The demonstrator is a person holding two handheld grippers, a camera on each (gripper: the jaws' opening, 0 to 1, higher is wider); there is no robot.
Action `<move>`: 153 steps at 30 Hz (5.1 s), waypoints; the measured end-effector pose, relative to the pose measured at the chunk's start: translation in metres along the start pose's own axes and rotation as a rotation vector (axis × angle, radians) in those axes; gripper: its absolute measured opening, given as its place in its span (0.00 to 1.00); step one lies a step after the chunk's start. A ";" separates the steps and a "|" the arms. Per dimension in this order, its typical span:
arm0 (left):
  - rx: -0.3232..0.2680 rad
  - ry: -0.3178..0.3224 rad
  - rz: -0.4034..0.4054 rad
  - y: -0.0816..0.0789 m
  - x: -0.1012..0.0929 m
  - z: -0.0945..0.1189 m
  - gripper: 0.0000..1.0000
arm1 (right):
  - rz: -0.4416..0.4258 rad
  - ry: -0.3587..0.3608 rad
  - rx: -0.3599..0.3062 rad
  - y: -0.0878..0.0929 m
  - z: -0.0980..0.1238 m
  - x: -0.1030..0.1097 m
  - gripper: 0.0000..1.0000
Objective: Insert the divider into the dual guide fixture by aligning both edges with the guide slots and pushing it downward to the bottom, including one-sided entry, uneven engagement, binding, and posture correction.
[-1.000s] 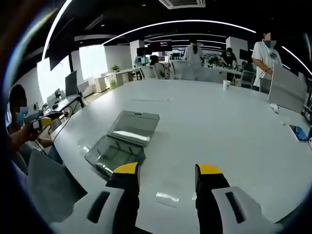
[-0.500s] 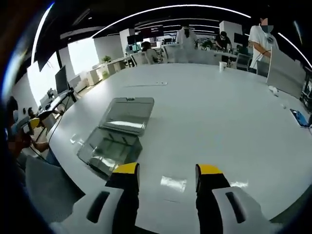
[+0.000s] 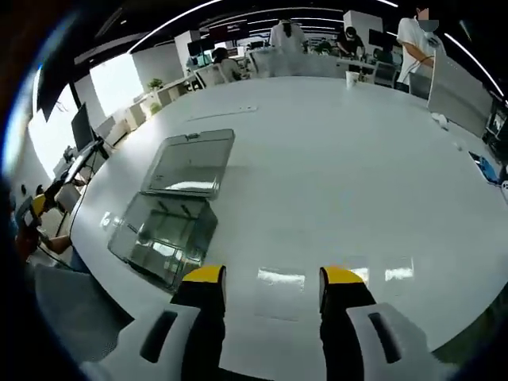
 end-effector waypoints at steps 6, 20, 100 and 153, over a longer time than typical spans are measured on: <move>0.003 0.000 0.003 0.001 0.000 0.000 0.78 | -0.011 0.013 0.027 0.004 -0.010 0.000 0.44; 0.005 -0.013 0.002 0.000 0.004 0.002 0.78 | -0.018 0.025 0.058 0.011 -0.021 0.001 0.44; 0.019 -0.003 0.019 0.000 0.005 -0.007 0.76 | 0.014 0.145 0.183 0.018 -0.049 0.002 0.30; 0.044 0.066 0.033 0.005 -0.013 -0.020 0.76 | 0.078 0.080 0.036 -0.018 -0.020 0.007 0.30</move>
Point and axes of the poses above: the point that each gripper's makers call its tool centre point, and the gripper's own axes: z roughly backward along the fingers, x roughly to its left, y roughly out of its underside, the point moved 8 cm from there along z, roughly backward along the fingers, and after that the axes turned 10 degrees about -x, right-handed, at the moved point
